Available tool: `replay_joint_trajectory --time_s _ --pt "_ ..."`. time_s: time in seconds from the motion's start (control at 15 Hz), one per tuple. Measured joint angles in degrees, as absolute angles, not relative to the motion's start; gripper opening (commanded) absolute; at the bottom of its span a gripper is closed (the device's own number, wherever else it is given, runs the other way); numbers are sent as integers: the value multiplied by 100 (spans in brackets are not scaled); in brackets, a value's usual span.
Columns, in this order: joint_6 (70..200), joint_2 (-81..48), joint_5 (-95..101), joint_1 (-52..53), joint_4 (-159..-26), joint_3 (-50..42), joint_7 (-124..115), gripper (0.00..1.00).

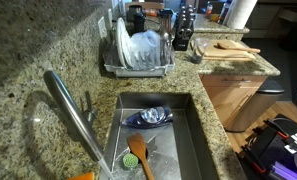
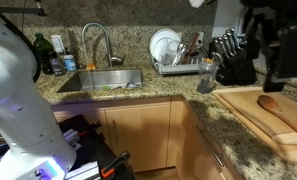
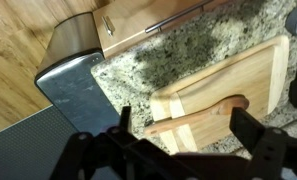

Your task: Put the wooden spoon in the cup

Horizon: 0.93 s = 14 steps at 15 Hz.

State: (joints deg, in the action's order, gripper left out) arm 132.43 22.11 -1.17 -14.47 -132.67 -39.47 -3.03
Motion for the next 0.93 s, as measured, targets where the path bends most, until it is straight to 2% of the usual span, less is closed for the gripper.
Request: replay_joint_trajectory --time_s 0.2,0.6,0.93 --pt "12862 1352 -1294 -1152 -12513 -3879 -474 100" --pt "12629 814 -1455 -1306 -12277 -3664 -896 100" --pt "12268 -812 -3001 -1533 -11326 -3685 -1275 100"
